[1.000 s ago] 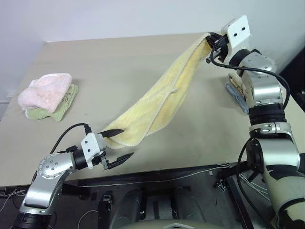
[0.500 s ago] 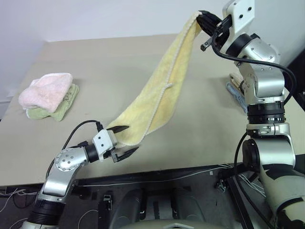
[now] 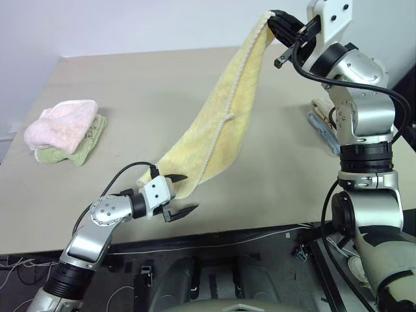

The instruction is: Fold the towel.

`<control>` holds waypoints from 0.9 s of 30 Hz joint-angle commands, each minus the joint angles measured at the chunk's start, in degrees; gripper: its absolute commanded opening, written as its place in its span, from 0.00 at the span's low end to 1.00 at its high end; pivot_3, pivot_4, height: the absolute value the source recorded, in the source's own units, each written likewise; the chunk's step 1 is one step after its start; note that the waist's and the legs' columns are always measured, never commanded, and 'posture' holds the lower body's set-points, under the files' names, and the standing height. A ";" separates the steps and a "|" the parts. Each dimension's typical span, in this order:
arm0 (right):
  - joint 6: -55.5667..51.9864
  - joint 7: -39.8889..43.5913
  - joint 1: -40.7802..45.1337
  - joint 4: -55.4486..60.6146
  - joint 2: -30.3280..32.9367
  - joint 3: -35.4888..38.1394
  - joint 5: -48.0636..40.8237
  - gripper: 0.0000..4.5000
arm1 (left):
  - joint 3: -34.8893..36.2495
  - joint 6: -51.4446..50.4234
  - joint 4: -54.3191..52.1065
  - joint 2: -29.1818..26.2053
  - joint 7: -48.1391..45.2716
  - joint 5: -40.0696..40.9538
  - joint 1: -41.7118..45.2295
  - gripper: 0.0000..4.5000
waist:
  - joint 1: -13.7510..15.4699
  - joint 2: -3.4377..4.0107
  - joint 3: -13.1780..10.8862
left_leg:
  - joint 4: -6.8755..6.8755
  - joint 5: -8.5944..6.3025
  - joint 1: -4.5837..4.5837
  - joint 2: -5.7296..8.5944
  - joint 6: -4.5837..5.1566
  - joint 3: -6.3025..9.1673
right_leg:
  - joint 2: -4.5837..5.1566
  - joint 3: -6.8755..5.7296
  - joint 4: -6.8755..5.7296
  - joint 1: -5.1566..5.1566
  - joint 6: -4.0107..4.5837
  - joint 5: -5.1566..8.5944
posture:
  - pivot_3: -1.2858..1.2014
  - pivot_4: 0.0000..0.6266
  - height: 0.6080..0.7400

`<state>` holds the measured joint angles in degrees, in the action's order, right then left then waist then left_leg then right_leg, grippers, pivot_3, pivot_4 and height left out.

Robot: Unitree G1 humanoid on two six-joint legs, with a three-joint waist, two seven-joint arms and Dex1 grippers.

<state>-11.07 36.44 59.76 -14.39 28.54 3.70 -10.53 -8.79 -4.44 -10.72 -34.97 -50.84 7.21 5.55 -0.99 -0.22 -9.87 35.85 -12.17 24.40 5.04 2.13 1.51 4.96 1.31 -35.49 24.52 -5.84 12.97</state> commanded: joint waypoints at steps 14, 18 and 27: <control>-0.26 -0.83 -0.48 4.29 0.76 1.47 -0.67 0.00 | 0.21 -3.40 3.35 -0.98 1.37 -0.09 -0.95 0.01 | -0.08 0.02 0.01 | 0.02 0.00 -0.04 0.00 0.00 0.01 | 0.01 0.02 -0.06 -0.02 0.02 0.01 | 0.52 0.24 1.00; -0.21 -0.94 -0.93 4.33 0.96 1.27 -0.28 0.00 | 7.33 -9.34 -3.55 1.50 -1.02 16.47 -2.22 0.01 | -0.28 0.02 0.01 | 0.00 0.00 -0.03 -0.01 0.00 0.01 | 0.00 0.02 -0.05 0.00 0.01 0.01 | 0.52 0.24 1.00; 0.88 -0.97 -1.51 2.28 1.42 0.59 1.41 0.00 | 22.75 -27.32 -6.61 -4.91 -3.04 37.94 -1.90 0.01 | -0.01 0.02 -0.02 | 0.08 0.00 0.03 0.01 0.00 0.05 | -0.01 -0.02 -0.03 0.00 0.04 0.03 | 0.52 0.24 1.00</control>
<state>-11.44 36.10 57.72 -12.80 29.28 3.58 -9.31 12.62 -30.69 -16.59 -38.71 -52.62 43.62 3.70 -1.00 -0.20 -9.89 35.94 -12.17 24.43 5.05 2.14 1.55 4.95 1.28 -35.51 24.51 -5.80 13.00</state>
